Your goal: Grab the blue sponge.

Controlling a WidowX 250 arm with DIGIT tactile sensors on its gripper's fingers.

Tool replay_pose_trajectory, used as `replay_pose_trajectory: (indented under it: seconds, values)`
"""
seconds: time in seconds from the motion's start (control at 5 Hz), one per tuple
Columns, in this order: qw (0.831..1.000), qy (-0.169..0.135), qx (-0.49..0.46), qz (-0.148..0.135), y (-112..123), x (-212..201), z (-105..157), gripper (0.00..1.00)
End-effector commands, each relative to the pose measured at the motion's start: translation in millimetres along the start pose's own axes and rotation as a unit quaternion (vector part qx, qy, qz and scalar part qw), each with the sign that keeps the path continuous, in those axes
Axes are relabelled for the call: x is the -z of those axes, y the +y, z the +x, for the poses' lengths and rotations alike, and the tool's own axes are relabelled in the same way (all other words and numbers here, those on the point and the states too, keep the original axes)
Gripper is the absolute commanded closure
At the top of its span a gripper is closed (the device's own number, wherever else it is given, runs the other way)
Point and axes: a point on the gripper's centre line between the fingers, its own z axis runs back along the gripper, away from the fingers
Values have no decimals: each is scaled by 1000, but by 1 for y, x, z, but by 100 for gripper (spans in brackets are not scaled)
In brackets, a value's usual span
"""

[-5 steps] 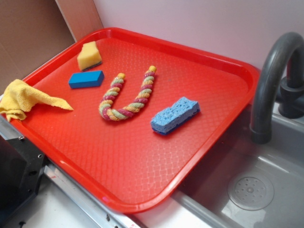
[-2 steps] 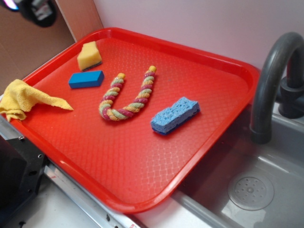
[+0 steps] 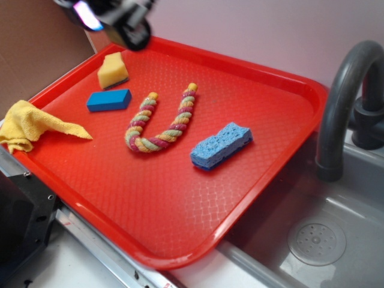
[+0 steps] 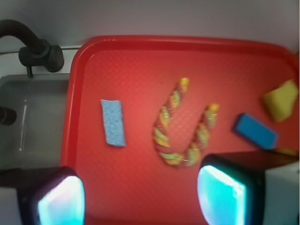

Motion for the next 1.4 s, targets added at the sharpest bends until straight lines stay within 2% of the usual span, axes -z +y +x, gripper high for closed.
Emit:
replay_pose_trajectory:
  seconds: [0.0,0.2,0.4,0.6,1.2]
  values:
    - [999,16,-32,-32,-23,42,20,0]
    - [999,38,-21,-12,-28,65,24,0]
    - [998,62,-4,-10,-32,88,24,0]
    - [997,78,-2,3,-32,109,22,0]
    - [992,127,3,15,-29,152,20,0]
